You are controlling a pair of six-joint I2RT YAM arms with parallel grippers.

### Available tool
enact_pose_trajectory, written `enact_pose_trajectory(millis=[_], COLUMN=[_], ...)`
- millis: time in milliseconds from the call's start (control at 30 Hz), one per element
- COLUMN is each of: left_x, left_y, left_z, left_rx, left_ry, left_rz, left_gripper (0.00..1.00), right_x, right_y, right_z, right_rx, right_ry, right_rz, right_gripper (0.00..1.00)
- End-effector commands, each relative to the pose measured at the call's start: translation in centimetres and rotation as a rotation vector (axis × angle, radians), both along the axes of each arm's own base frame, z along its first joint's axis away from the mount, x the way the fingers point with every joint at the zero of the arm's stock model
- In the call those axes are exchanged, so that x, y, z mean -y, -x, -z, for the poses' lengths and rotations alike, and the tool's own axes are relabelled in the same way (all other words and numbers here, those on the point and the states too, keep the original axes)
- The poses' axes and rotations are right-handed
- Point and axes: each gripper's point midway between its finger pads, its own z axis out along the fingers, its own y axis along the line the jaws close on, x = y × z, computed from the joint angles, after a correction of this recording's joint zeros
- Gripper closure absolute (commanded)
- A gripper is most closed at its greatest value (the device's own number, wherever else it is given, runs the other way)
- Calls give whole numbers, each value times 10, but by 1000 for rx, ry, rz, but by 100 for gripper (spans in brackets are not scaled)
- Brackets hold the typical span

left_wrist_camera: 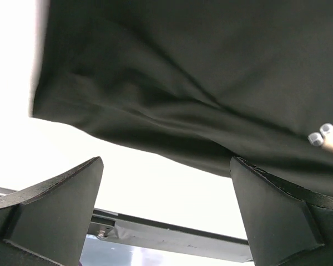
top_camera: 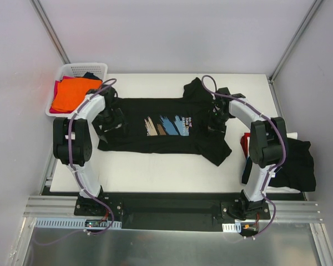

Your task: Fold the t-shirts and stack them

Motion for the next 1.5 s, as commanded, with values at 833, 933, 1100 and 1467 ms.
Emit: enact_pose_trajectory(millis=[833,933,1100,1467], left_x=[-52,-51,-49,-42], left_y=[-16,-14,-16,-14], left_z=[25,31,38,23], left_rx=[46,28,31,70], left_ry=[-39,-36,-22,-2], left_rz=[-93,-93,-95,-84], left_gripper=[56,53,53,76], right_x=[8,7,6,6], right_y=[6,5,2,2], right_z=[-16,-17,-18,-16], right_rx=[34,35,36,25], right_ry=[19,15,12,19], right_rz=[-10,-6,-10,-14], right_gripper=[97,97,97,97])
